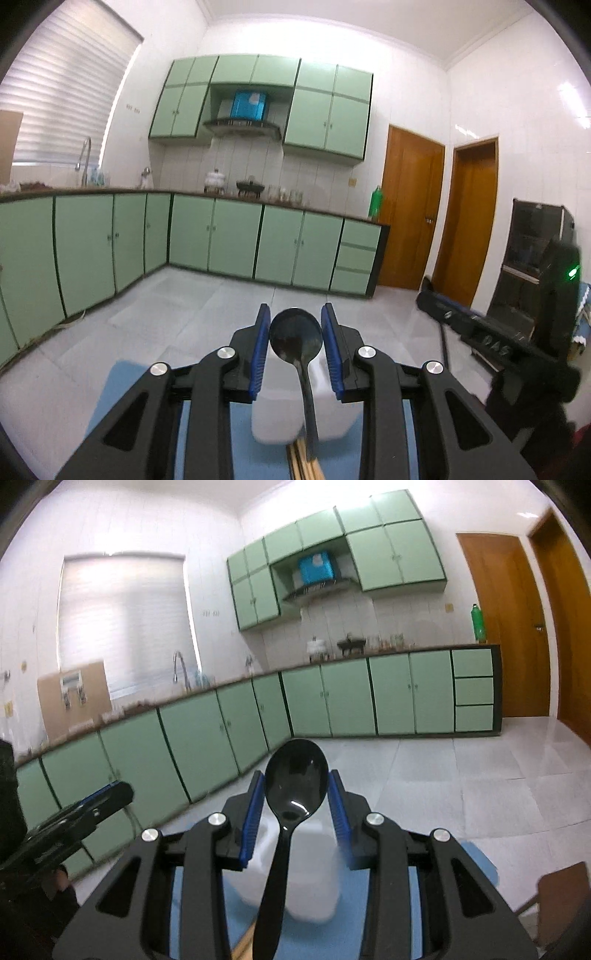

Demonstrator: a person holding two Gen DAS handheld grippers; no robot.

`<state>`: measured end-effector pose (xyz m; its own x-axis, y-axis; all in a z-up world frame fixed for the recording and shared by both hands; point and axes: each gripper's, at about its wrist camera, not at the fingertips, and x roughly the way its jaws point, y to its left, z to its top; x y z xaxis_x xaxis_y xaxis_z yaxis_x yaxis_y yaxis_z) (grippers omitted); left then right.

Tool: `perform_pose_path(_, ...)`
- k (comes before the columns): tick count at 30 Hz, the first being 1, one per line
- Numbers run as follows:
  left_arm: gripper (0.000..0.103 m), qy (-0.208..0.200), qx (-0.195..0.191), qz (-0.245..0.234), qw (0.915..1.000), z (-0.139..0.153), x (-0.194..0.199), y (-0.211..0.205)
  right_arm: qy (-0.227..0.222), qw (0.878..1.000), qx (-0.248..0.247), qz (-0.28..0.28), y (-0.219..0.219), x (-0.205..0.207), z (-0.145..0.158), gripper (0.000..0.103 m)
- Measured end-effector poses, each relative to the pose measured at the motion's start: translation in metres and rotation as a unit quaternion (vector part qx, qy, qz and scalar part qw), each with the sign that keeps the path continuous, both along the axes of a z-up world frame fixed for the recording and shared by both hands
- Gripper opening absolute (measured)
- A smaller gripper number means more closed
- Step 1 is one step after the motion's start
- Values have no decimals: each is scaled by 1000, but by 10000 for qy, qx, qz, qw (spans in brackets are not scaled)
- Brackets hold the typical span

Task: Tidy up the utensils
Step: 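Lift both spoons and lower them into the white utensil holder, then open both grippers and withdraw from the holder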

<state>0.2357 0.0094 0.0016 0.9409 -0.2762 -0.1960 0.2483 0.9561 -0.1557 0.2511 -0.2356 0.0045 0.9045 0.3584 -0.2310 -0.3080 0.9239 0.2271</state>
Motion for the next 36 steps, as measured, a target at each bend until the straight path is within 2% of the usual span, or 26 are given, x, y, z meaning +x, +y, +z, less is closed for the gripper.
perform_pose_path(3, 28, -137, 63, 35, 9999, 15, 16, -6, -9, 9999, 78, -85, -5, 24, 0, 33)
perform_pose_path(7, 28, -171, 166, 112, 9997, 22, 45, -13, 83, 9997, 11, -240, -3, 56, -9, 33)
perform_pose_path(13, 28, 0, 334, 255, 9991, 3, 91, -21, 157, 9985, -223, -465, 8, 88, -31, 33)
perform_pose_path(19, 28, 316, 349, 285, 9985, -22, 111, -23, 225, 9967, -407, -664, 12, 110, -51, 33)
perform_pose_path(26, 28, 668, 460, 284, 9963, -43, 117, -22, 316, 9961, -558, -610, 22, 114, -70, 34)
perform_pose_path(31, 28, 858, 467, 290, 9948, -51, 113, -18, 418, 9969, -536, -395, 20, 101, -77, 36)
perform_pose_path(36, 31, 876, 446, 314, 9947, -47, 98, -13, 503, 9975, -331, -367, 7, 84, -67, 44)
